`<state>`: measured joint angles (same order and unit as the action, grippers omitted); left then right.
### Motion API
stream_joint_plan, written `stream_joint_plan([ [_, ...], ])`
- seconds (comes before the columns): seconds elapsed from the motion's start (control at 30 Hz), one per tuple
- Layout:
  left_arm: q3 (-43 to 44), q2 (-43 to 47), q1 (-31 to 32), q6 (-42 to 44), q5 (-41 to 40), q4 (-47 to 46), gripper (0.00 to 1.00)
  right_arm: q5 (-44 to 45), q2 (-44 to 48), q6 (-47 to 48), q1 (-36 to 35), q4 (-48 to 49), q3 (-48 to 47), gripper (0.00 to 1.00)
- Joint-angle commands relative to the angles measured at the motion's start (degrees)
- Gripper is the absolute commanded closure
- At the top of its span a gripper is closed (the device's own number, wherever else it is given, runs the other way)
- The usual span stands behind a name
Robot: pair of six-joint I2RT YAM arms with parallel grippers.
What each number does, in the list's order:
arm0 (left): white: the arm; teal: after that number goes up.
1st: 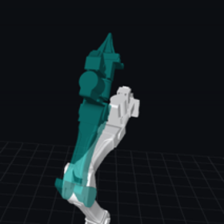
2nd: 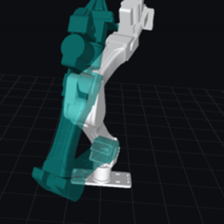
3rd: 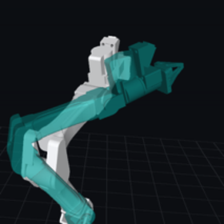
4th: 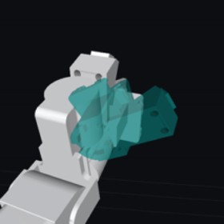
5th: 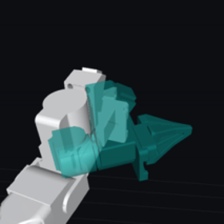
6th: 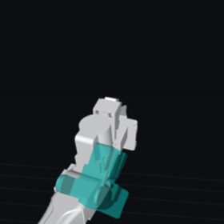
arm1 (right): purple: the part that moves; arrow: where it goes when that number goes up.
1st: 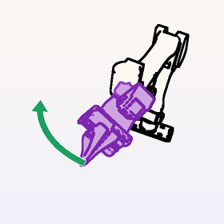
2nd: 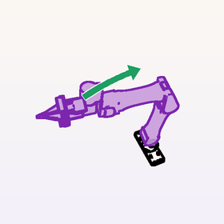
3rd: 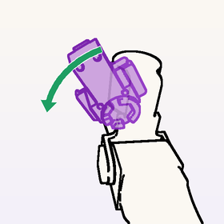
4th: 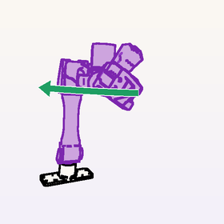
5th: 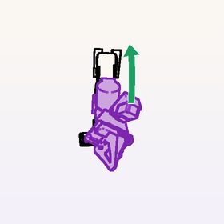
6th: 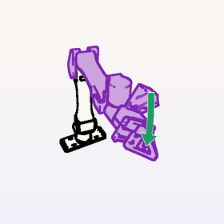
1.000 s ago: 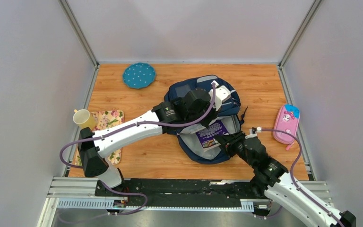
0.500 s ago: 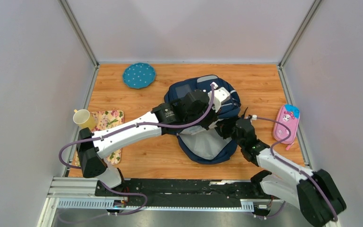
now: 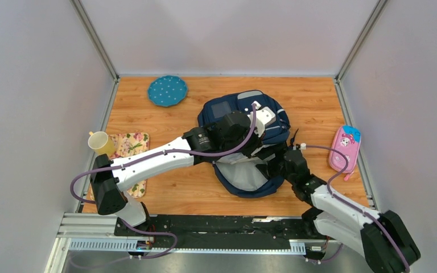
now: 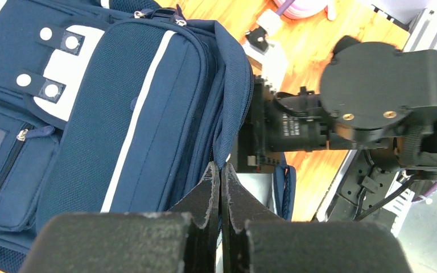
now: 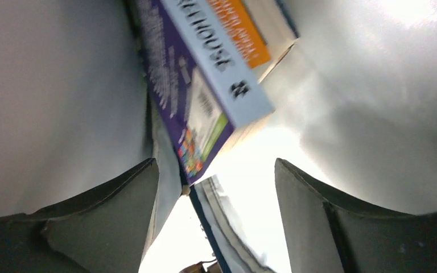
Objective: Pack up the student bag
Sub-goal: Place the book in the student bag.
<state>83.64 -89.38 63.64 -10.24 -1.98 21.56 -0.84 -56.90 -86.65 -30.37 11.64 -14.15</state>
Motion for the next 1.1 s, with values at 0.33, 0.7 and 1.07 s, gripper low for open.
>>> stream_joint_plan([
  [0.33, 0.5, 4.5, -0.6, -1.8, 1.5, -8.4, 1.0, 2.9, 10.3, 4.1, -0.4, -7.4, 0.3, 0.63],
  [0.7, -1.7, 5.6, -0.6, -3.1, 1.5, -8.1, 1.0, 3.9, -12.0, 9.1, 0.7, 3.9, -12.1, 0.96],
  [1.07, -8.8, 9.5, -0.9, -4.2, 0.7, -10.3, 1.0, -6.2, 3.9, 16.1, 2.9, -6.6, -6.4, 0.46],
])
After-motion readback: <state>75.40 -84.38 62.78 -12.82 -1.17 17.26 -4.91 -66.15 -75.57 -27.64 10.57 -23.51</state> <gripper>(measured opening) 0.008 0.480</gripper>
